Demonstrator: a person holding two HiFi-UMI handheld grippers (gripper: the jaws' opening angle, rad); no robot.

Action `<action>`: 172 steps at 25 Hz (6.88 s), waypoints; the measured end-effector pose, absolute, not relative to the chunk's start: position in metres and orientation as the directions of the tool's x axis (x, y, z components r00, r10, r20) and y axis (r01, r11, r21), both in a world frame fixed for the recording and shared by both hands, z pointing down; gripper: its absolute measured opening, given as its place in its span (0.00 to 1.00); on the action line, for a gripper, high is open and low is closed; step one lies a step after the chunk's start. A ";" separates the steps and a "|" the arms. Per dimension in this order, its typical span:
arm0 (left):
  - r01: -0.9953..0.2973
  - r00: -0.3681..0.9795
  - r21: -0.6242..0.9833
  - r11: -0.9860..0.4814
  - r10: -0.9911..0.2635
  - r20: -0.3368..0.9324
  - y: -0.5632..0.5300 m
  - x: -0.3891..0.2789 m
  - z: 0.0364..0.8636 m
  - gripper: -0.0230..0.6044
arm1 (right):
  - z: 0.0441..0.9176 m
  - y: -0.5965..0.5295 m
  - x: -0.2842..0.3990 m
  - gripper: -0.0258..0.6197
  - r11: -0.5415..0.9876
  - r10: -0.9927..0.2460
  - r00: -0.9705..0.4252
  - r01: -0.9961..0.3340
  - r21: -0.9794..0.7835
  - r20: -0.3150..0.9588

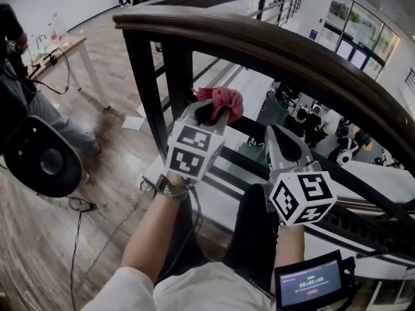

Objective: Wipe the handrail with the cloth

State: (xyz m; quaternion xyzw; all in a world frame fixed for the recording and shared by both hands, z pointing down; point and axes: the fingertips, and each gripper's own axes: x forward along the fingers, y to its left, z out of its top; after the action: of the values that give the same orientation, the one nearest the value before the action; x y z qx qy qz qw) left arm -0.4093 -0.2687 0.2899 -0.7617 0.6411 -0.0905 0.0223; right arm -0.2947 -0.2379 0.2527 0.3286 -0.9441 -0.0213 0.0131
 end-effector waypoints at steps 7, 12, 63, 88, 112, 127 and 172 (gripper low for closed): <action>-0.983 0.111 -0.139 -0.123 -0.990 0.090 -0.269 -0.409 0.285 0.15 | 0.258 -0.243 -0.260 0.04 0.759 -0.650 -0.759 -0.648 0.053 0.030; -0.982 0.110 -0.142 -0.126 -0.987 0.115 -0.269 -0.401 0.288 0.15 | 0.258 -0.248 -0.234 0.04 0.743 -0.669 -0.743 -0.666 0.064 0.026; -0.949 0.214 -0.194 -0.247 -0.961 0.174 -0.266 -0.129 0.288 0.15 | 0.243 -0.259 0.039 0.04 0.649 -0.760 -0.650 -0.759 0.051 0.009; -0.898 0.377 -0.192 -0.397 -0.917 0.131 -0.265 0.018 0.298 0.15 | 0.265 -0.247 0.139 0.04 0.528 -0.849 -0.527 -0.849 0.025 0.049; -0.913 0.356 -0.202 -0.354 -0.934 0.031 -0.247 -0.003 0.332 0.15 | 0.303 -0.229 0.103 0.04 0.580 -0.811 -0.570 -0.813 0.050 0.132; -0.889 0.405 -0.227 -0.397 -0.914 0.014 -0.241 -0.052 0.328 0.15 | 0.294 -0.229 0.041 0.04 0.561 -0.827 -0.551 -0.824 0.085 0.112; -0.920 0.313 -0.246 -0.304 -0.950 0.003 -0.237 -0.261 0.317 0.15 | 0.289 -0.229 -0.104 0.04 0.537 -0.842 -0.527 -0.838 0.095 0.115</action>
State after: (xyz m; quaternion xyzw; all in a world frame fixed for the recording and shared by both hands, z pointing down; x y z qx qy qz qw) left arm -0.2613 -0.2369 0.3165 -0.8042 0.5813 -0.0739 0.0996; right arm -0.1036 -0.2286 0.2891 0.4810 -0.8736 -0.0139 0.0732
